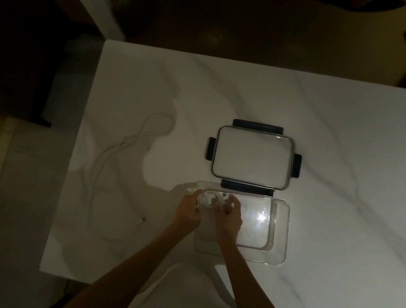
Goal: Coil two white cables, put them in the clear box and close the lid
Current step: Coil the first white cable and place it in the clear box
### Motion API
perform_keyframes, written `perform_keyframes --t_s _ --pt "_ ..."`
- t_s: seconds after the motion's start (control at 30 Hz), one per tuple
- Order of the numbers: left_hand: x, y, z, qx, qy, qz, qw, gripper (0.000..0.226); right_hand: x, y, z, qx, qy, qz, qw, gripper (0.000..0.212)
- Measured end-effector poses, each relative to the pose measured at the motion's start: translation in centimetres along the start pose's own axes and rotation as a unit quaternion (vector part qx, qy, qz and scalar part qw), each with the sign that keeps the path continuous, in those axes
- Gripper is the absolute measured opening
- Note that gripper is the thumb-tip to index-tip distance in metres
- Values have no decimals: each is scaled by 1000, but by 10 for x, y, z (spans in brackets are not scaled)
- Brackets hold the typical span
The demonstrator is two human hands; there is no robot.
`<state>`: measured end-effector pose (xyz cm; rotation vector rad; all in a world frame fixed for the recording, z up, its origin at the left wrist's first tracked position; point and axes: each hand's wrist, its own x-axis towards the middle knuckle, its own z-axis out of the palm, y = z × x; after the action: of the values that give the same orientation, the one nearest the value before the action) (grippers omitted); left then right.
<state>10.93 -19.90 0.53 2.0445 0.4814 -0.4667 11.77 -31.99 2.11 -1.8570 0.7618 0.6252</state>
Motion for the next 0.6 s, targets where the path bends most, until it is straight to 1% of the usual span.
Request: perform_keyframes --t_s 0.03,0.1,0.17,0.23,0.27,0.3,0.33,0.43,0.53,0.6 --pt "-3 3 -1 -8 -2 -8 1000 41 -4 0 -2 4 -2 11 1000 48" --pt "-3 8 -2 9 -15 -25 1000 41 -3 1 -4 10 -6 11 1000 34" --pt "-8 18 -5 33 -8 -34 999 50 -1 9 -8 14 14 14 1000 26" --pt "-9 18 -3 21 -14 -38 999 63 4 20 -8 8 29 18 999 25" --pt "-9 15 -2 14 -16 -39 999 67 10 27 -7 3 33 27 999 22" --pt "-9 17 -3 14 -13 -49 999 65 10 26 -7 6 27 50 998 15" --pt "-10 25 -5 19 -14 -48 999 58 11 25 -6 10 21 68 997 9" --pt "-13 26 -4 12 -9 -59 998 33 6 11 -9 1 8 105 994 11" --pt "-16 23 -3 3 -13 -72 997 21 3 8 -9 64 -13 118 991 13" --pt "-20 30 -7 -4 -11 -69 998 15 -1 6 -9 94 -11 119 988 9"
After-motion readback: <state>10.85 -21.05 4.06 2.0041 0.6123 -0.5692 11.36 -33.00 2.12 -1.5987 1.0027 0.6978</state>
